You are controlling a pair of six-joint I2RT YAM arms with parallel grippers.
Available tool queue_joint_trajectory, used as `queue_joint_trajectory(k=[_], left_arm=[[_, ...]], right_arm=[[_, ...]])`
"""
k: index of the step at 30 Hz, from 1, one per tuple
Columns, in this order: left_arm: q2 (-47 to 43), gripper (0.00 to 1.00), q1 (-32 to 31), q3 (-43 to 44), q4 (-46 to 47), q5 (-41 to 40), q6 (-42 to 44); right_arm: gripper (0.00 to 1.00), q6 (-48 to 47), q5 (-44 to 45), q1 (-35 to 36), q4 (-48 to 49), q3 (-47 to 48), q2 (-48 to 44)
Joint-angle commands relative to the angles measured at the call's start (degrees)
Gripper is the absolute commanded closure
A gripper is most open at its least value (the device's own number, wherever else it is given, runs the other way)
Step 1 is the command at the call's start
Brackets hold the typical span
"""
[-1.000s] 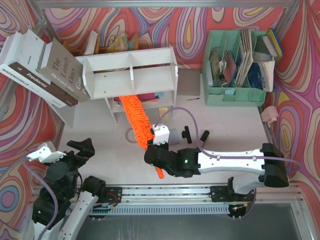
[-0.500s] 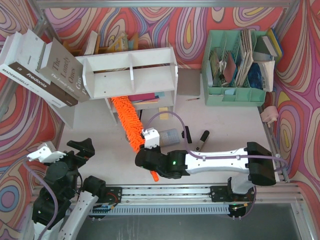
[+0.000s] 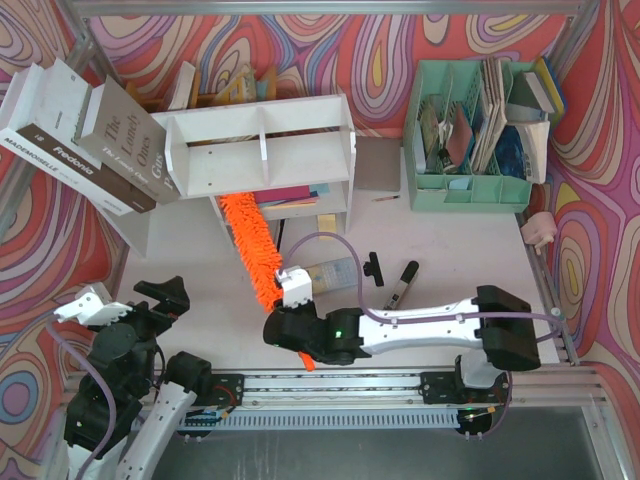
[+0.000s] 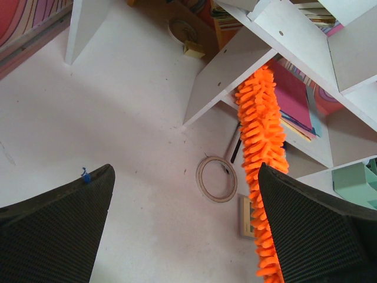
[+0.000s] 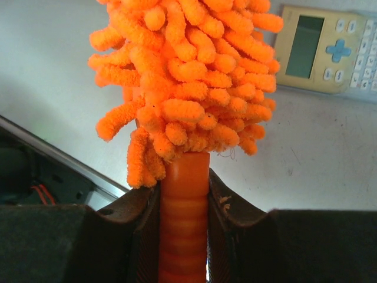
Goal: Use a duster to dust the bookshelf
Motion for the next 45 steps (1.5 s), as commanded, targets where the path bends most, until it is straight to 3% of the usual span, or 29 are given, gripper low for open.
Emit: queue_joint_trajectory(k=[1, 13, 27, 35, 45], left_arm=[[-0.3, 0.01, -0.2, -0.6, 1.0, 0.0, 0.1], [0.0, 0.01, -0.3, -0.6, 1.1, 0.1, 0.1], [0.1, 0.02, -0.3, -0.6, 1.0, 0.2, 0.2], [0.1, 0.02, -0.3, -0.6, 0.9, -0.1, 0.1], [0.2, 0.02, -0.3, -0.6, 1.0, 0.0, 0.1]], right_arm=[[1.0, -0.7, -1.3, 0.8, 0.9, 1.6, 1.8], [1.0, -4.2, 9.0, 7.0, -1.8, 4.3, -5.2], [1.0, 0.3, 6.5, 7.8, -8.4, -4.3, -5.4], [1.0, -3.6, 16.2, 14.4, -10.1, 1.9, -5.9], [1.0, 4.5, 15.1, 18.7, -18.0, -2.1, -3.7]])
